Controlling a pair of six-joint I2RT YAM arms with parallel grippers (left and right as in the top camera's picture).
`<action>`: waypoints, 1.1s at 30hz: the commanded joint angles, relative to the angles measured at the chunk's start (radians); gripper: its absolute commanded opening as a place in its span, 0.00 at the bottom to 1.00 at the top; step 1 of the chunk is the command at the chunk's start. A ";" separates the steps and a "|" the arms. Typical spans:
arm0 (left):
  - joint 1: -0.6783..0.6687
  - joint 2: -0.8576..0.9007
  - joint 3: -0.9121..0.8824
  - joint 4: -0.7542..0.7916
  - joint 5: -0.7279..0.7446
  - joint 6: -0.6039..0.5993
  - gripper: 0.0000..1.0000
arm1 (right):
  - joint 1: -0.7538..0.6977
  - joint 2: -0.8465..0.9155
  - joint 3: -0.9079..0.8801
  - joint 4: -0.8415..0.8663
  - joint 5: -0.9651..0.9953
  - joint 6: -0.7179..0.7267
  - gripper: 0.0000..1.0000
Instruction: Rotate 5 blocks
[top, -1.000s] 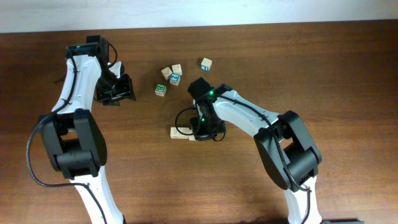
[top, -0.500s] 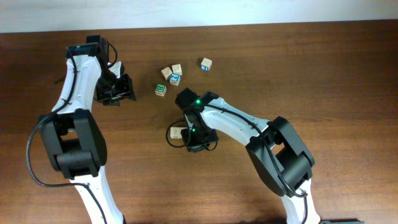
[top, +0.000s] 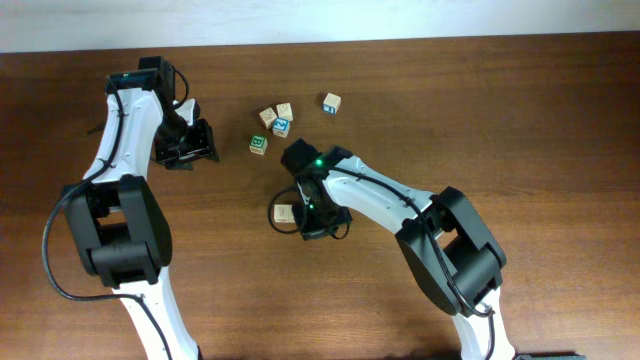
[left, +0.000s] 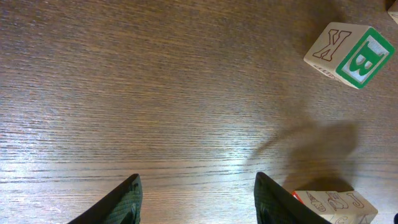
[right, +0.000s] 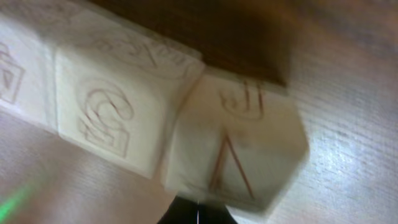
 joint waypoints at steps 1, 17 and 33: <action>0.000 0.012 0.017 0.000 0.000 -0.009 0.56 | -0.018 -0.008 0.081 -0.148 0.019 -0.019 0.05; 0.000 0.012 0.017 0.001 0.000 -0.009 0.55 | -0.067 -0.002 0.092 -0.054 0.038 -0.010 0.04; 0.000 0.012 0.017 0.001 0.000 -0.009 0.56 | -0.077 -0.004 0.150 -0.146 0.000 -0.015 0.04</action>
